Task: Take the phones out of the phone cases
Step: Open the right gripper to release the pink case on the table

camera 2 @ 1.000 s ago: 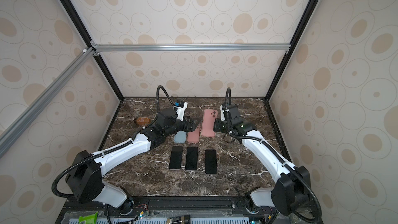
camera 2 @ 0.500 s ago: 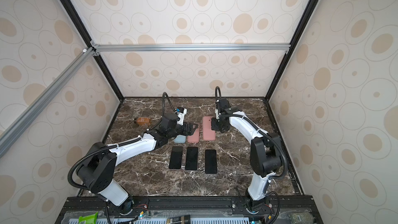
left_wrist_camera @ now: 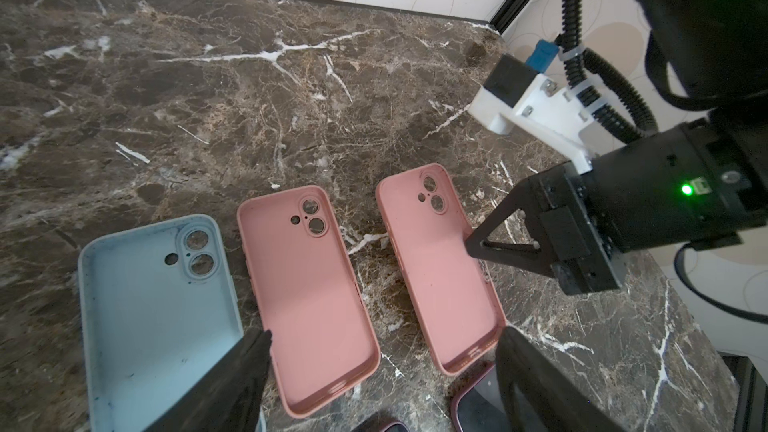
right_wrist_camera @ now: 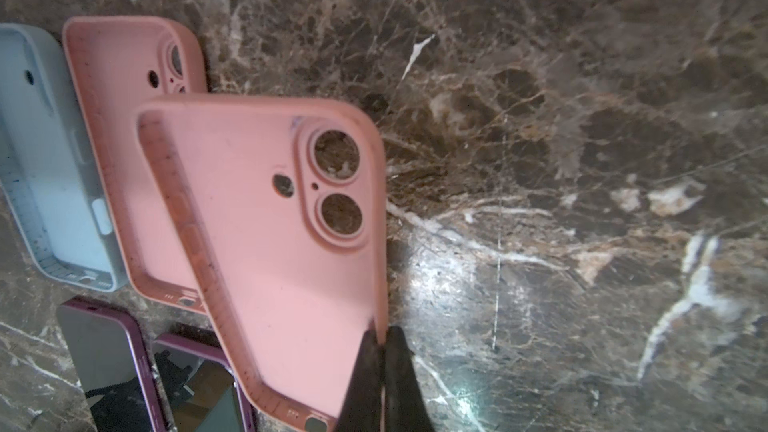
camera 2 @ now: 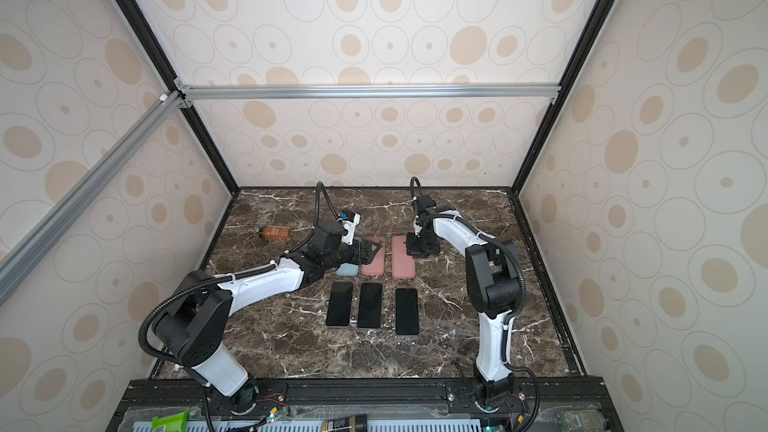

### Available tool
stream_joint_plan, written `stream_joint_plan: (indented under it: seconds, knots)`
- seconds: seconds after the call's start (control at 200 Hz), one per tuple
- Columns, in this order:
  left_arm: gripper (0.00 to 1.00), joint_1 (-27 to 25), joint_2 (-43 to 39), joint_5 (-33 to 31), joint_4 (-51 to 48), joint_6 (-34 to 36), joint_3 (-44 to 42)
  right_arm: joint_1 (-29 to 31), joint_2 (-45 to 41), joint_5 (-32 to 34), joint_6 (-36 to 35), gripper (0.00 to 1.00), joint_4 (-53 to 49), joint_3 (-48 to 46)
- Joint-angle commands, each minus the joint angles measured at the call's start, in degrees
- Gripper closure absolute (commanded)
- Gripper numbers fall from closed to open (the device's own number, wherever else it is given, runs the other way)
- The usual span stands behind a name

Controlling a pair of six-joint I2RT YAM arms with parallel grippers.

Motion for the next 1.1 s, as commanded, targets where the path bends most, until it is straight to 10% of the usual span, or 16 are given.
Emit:
stream_joint_plan:
  seconds: [0.0, 0.71, 1.095]
  knots:
    - [0.13, 0.47, -1.00, 0.44, 1.13, 0.60, -0.26, -0.34, 1.84, 0.86, 0.56, 1.00, -1.81, 2.37]
    - [0.01, 0.45, -0.16, 2.61, 2.11, -0.23, 0.02, -1.40, 8.33, 2.79, -0.18, 1.00, -2.10, 6.16]
    - [0.01, 0.48, -2.80, 2.09, 2.41, 0.89, 0.14, -1.47, 5.81, 1.13, -0.74, 0.72, -1.59, 7.05]
